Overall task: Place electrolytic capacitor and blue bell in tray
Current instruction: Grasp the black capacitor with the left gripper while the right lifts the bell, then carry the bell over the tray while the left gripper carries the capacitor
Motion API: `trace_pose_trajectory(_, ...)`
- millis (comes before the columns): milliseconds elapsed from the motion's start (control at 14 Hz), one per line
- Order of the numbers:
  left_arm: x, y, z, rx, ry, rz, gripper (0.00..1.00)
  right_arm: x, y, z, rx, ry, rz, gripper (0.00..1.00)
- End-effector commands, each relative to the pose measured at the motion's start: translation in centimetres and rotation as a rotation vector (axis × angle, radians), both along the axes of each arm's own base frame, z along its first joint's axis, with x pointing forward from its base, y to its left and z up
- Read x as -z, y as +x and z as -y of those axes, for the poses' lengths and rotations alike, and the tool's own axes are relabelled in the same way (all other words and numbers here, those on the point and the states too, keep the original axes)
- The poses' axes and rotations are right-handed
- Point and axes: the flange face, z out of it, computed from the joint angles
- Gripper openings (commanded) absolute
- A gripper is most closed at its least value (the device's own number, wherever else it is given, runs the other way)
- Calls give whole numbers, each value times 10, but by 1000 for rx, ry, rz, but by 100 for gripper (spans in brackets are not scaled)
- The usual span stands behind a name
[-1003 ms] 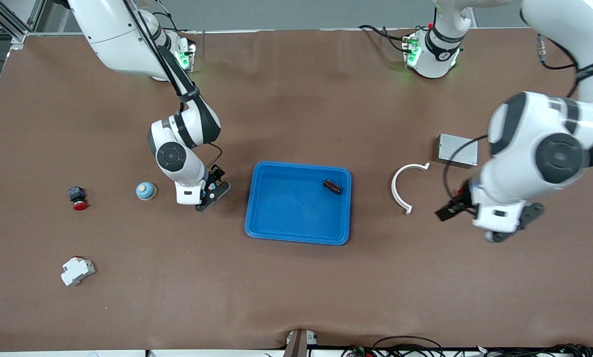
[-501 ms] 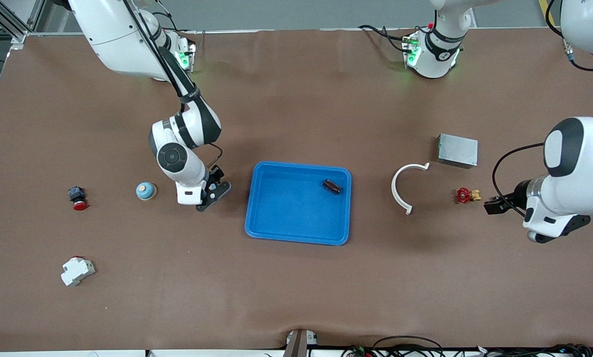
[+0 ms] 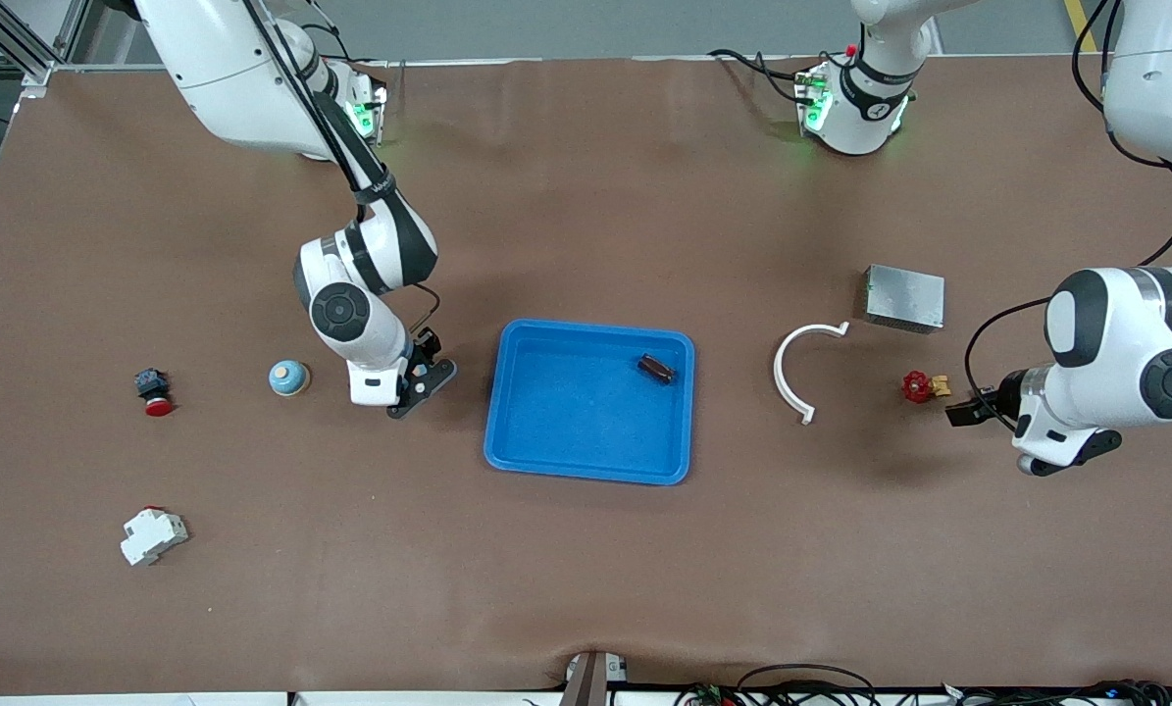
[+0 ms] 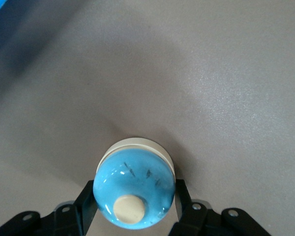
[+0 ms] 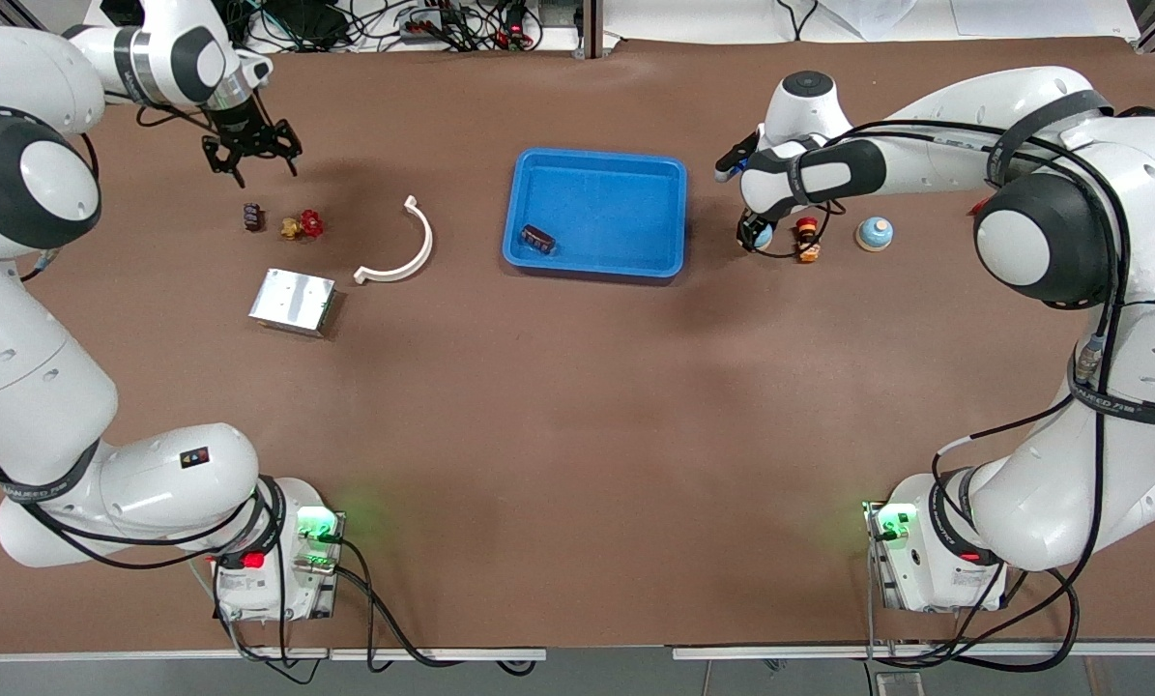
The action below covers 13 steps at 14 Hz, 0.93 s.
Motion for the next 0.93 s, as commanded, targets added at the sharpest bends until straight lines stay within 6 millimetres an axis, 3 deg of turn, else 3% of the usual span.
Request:
trace_pose_trajectory(0,14,-6,-26,55,59,32,99,-31,9,-8,57,21,-46,12)
trace_pose_trajectory(72,21,-10,-31,53,56,41,88,-41,9,-12,95,39,-61,12)
trace_pose_trajectory(215,34,-14,-30,72,55,42,80,-59,7,-22,174,47,-55,12)
trace_pose_trajectory(358,46,-18,-40,60,51,29,74,-69,-3,-50,264,38,-36,12)
trace_pose_trajectory(573,62,-19,-40,60,39,20,61,-83,-20,-110,406,34,-3,12)
trace_pose_trajectory(716,66,-19,-39,61,35,22,45,-90,-25,-139,466,41,15,12)
trace_pose_trajectory(860,68,-17,-41,58,32,31,22,-83,-20,-144,481,42,14,12)
